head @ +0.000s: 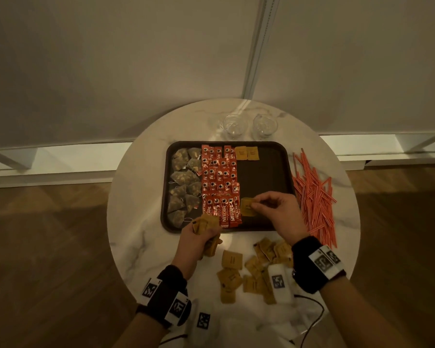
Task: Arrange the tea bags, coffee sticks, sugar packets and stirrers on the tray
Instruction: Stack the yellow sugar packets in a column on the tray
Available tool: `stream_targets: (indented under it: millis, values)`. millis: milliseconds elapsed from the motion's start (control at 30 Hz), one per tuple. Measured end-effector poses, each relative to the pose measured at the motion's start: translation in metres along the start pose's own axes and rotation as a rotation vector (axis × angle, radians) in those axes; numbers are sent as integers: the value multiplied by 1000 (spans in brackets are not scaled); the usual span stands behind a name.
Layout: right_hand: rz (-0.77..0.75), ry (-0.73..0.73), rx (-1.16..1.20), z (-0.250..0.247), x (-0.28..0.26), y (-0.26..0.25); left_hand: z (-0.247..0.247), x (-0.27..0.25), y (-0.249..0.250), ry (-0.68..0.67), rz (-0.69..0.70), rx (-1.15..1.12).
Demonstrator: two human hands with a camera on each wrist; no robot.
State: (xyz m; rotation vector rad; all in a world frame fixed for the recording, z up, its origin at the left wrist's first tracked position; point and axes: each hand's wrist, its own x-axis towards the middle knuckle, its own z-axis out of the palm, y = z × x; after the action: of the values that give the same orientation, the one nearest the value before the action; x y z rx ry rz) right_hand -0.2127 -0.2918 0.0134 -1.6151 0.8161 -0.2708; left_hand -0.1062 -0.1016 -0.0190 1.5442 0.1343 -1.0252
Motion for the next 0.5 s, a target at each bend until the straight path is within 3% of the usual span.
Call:
stream_targets:
  millis: [267,500]
  values:
    - [130,56,-312,-19,78,61,15,22,-1,-45,-102,-90]
    - [175,51,-361,-7,146,78,27,44,3,-54,-129,-24]
